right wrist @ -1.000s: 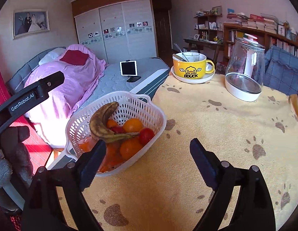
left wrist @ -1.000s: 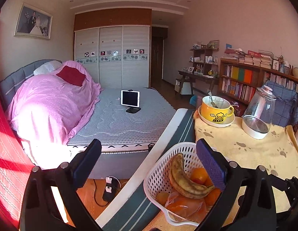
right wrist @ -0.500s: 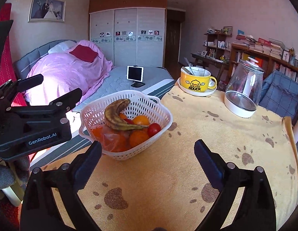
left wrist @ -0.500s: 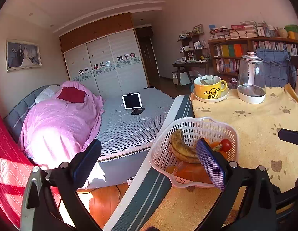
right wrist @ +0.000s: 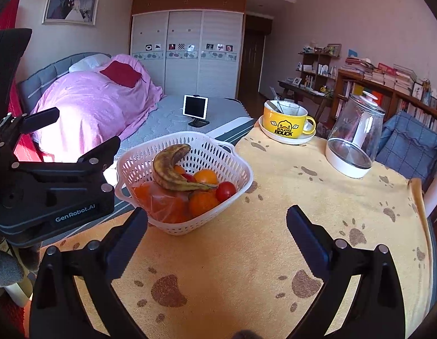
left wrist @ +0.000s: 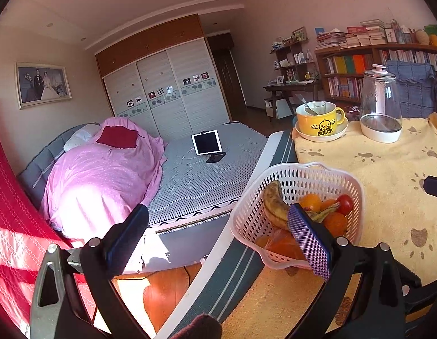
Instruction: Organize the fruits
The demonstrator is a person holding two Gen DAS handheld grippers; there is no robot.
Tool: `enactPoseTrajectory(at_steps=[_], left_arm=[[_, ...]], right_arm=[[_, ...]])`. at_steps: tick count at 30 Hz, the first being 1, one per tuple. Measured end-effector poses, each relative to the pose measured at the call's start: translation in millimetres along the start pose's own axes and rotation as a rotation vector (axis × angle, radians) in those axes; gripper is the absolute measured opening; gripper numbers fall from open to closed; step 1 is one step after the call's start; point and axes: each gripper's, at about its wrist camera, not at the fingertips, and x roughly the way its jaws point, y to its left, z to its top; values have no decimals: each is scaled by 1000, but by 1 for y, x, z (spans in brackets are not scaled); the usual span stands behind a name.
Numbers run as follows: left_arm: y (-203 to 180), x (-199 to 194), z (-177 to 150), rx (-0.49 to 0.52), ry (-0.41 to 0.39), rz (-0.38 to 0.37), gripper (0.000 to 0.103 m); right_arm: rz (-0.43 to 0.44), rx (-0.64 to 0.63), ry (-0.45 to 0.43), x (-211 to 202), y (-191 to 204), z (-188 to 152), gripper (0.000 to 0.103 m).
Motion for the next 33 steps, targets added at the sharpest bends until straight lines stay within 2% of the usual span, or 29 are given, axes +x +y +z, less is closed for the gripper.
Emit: enactPoseTrajectory(at_steps=[5, 10, 33], left_arm=[[-1, 2, -1, 13, 10, 24, 100], [1, 3, -2, 3, 19, 6, 100], [1, 6, -2, 8, 25, 0, 100]], right_arm=[[-42, -29, 8, 3, 5, 1, 98], [-78, -58, 7, 4, 9, 1, 98], [-87, -90, 4, 4, 19, 5, 98]])
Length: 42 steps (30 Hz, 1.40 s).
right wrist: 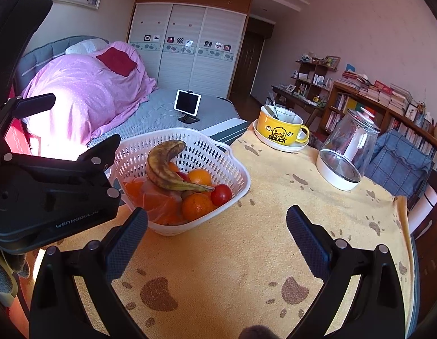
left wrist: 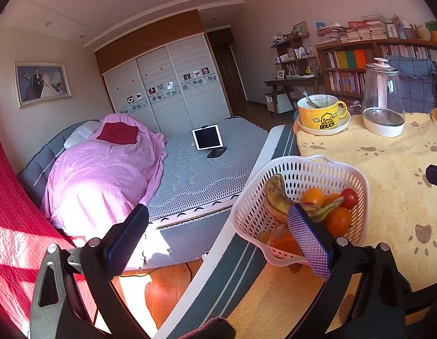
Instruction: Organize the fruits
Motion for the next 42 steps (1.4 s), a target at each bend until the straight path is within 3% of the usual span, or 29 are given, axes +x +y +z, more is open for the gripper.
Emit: enactPoseTrajectory(at_steps=[12, 19, 42], left_arm=[[0, 5, -4, 8, 11, 4, 100], [-1, 11, -6, 14, 25, 7, 100], [-7, 13, -7, 27, 26, 4, 100]], right_arm=[[-4, -18, 9, 2, 5, 3, 98], [-66, -60, 14, 5, 12, 2, 98], [-37, -61, 44, 13, 11, -1, 98]])
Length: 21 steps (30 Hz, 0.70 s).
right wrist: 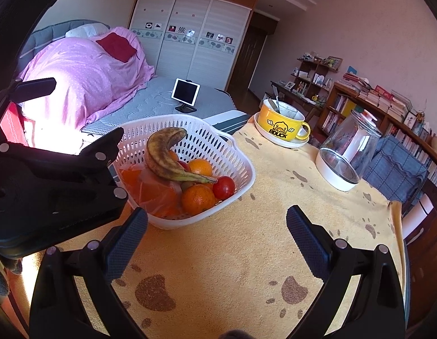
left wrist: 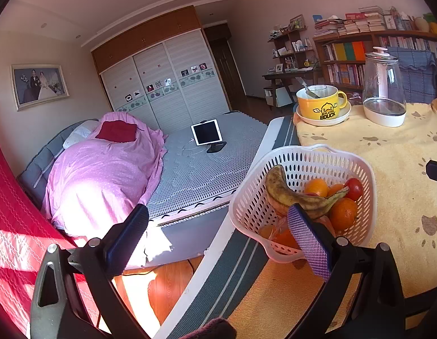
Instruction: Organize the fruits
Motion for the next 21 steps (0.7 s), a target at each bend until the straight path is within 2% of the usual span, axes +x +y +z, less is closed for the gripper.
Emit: enactPoseTrajectory(at_steps=[21], left_arm=[[-1, -1, 1, 1, 0, -1, 100]], right_arm=[[-5, -16, -9, -1, 3, -1, 98]])
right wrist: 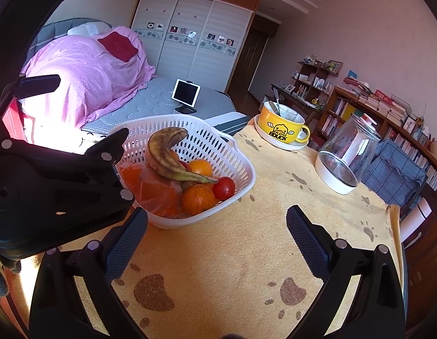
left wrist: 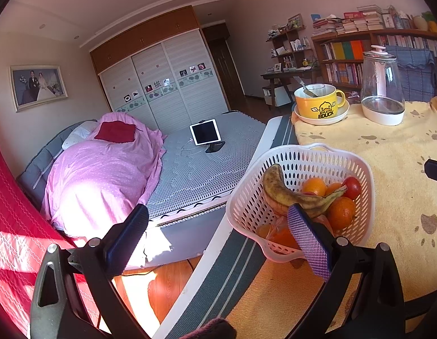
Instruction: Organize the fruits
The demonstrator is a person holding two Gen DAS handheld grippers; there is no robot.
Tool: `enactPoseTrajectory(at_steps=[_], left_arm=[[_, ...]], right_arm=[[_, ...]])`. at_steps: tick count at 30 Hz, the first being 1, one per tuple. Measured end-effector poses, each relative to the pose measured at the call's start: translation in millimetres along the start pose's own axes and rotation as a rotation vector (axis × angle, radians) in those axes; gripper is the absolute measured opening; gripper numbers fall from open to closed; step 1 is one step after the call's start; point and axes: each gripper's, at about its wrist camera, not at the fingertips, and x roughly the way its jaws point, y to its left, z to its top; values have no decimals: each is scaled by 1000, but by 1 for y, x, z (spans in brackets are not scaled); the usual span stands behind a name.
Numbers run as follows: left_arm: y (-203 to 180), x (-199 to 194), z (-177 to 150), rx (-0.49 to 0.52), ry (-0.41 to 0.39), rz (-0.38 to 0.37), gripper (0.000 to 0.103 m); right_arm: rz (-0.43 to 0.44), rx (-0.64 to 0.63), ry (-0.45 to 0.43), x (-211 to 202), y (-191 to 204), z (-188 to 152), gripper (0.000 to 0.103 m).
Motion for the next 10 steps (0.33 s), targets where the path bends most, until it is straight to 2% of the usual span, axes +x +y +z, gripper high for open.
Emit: enactPoseTrajectory(at_steps=[10], left_arm=[[-1, 0, 0, 1, 0, -2, 100]], right_arm=[[-4, 12, 25, 3, -6, -1, 98]])
